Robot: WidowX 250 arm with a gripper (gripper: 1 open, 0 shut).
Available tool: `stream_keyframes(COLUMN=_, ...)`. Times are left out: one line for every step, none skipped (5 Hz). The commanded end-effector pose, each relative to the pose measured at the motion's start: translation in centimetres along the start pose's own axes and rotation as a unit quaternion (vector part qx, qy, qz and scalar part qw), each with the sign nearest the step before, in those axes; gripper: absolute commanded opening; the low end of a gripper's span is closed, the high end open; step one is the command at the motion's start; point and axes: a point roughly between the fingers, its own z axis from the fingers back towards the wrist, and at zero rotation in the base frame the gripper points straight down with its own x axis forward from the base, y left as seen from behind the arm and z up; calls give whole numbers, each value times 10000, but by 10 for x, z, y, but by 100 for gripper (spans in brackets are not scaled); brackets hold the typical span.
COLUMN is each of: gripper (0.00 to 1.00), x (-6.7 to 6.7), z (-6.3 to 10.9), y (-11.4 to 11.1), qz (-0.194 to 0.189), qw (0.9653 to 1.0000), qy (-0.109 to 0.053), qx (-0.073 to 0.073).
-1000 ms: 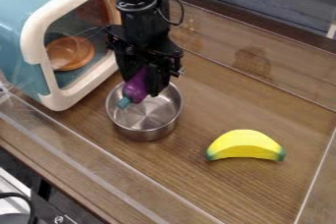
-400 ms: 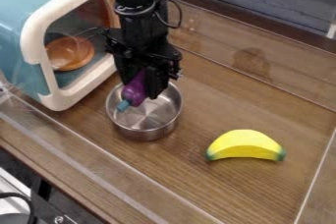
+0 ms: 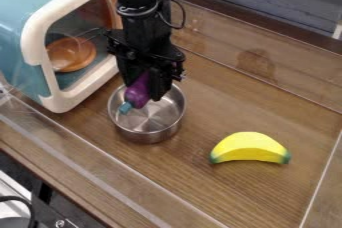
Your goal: Put the eggplant in the silver pot
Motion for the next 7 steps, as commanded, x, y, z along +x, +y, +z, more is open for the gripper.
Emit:
stream_keyframes(gripper=0, x=3, z=5, y=2, qz=46, qw=9999, qy=-126, qx=15)
stream_keyframes(gripper=0, x=3, z=4, y=2, qz=60, qw=9999, qy=-126, qx=7)
stream_keyframes(gripper=0, x=3, z=4, y=2, qz=75, qw=9999, qy=-128, qx=-1)
stream_keyframes(gripper=0, x=3, z=3, y=1, qz=90, qw=9999, qy=-130, qx=-10)
stream_keyframes(gripper=0, x=2, z=3, y=1, qz=107, qw=9999, qy=-131, qx=-17)
stream_keyframes(gripper=0, x=2, z=3, y=1, qz=124, qw=9998, qy=-133, qx=-24)
stream_keyframes(gripper=0, x=2, z=2, y=1, qz=139, qw=9998, qy=-132, qx=-32)
